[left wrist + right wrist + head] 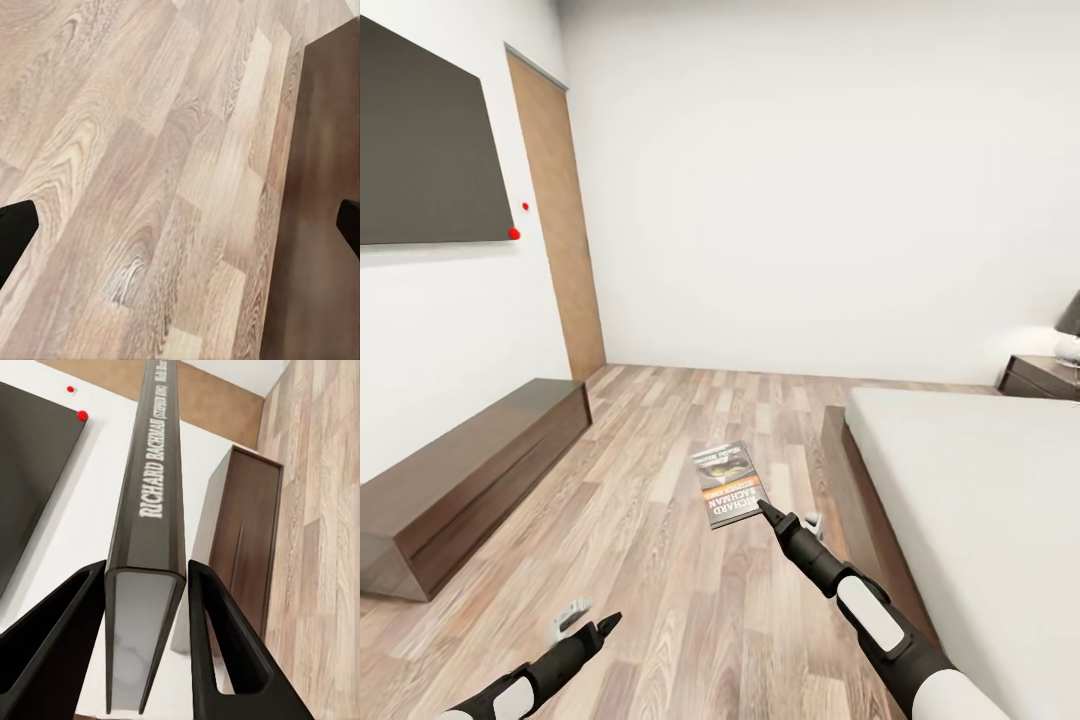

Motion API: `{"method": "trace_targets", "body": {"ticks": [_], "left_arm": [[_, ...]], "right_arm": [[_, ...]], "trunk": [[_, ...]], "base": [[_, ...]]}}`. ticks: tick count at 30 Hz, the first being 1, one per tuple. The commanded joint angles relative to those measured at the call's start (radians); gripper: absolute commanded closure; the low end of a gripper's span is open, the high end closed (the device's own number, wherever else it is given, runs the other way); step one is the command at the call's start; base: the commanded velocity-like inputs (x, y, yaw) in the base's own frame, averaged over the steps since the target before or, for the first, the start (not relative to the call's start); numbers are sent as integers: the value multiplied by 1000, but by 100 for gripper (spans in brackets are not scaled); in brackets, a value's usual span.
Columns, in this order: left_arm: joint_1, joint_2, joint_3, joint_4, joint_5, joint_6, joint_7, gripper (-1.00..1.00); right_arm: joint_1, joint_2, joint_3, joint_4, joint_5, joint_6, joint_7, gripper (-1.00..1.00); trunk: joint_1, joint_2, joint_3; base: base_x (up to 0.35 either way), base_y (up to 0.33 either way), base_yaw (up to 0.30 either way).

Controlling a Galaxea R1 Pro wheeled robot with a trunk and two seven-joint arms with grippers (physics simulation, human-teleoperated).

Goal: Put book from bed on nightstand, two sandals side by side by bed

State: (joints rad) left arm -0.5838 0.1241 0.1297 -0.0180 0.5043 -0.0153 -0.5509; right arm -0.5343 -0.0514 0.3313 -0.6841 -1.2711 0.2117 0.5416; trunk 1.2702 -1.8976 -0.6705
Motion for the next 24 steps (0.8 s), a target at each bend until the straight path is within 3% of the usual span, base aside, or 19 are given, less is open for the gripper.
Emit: {"method": "trace_targets", "body": {"ticks": [1, 24], "left_arm": [[-1, 0, 8, 1, -6, -2, -4, -100], [-1, 0, 8, 1, -6, -2, -4, -100]], "right_arm": [[-1, -1, 3, 0, -13, 5, 1, 100], [-1, -1, 3, 0, -11, 5, 1, 100]], "trunk": [[0, 0, -1], [0, 0, -1]], "base": [[162, 0, -179], [163, 0, -131]]}}
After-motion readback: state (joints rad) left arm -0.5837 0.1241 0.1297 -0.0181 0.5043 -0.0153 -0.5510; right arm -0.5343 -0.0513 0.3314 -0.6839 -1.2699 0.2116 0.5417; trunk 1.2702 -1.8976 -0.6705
